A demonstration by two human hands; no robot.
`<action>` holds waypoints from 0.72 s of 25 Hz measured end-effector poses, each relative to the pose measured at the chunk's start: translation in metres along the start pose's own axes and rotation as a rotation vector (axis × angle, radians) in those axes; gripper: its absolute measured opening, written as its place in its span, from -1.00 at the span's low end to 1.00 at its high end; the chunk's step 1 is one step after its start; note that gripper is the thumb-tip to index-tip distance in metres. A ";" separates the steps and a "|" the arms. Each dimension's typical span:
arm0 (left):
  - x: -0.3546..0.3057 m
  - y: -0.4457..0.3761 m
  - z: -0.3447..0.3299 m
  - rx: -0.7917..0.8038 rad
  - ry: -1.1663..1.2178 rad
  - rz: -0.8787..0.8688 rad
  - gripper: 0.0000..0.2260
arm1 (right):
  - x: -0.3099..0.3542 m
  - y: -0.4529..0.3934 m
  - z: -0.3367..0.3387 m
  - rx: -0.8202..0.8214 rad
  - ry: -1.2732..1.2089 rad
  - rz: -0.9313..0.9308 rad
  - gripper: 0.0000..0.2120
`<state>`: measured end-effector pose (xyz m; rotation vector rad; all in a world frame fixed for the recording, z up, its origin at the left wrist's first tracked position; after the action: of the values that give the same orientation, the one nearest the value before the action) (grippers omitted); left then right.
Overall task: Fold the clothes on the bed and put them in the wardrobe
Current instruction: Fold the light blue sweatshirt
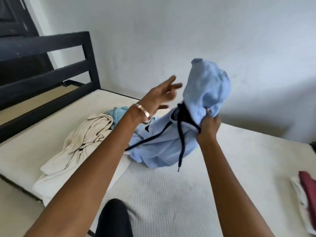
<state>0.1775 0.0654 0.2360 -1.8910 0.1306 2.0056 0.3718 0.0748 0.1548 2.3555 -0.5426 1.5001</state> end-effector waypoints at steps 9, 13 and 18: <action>0.062 0.004 -0.128 -0.182 -0.050 0.152 -0.76 | 0.148 -0.007 0.034 0.323 0.251 0.009 -0.69; 0.046 0.003 -0.147 -0.189 0.189 0.158 -0.93 | 0.102 -0.011 0.113 0.571 0.456 -0.069 -0.56; 0.020 -0.004 -0.123 -0.271 -0.071 0.074 -0.84 | 0.092 -0.013 0.192 0.560 0.882 -0.177 -0.80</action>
<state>0.2941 0.0337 0.2064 -1.9967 -0.0963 2.2325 0.5669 -0.0118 0.1587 1.6701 0.3316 2.5628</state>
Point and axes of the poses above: each hand's wrist, its own y-axis away from the middle knuckle, its own z-axis out of the back of the hand, x = y × z, the point moved 7 cm from there along -y, towards the middle knuckle
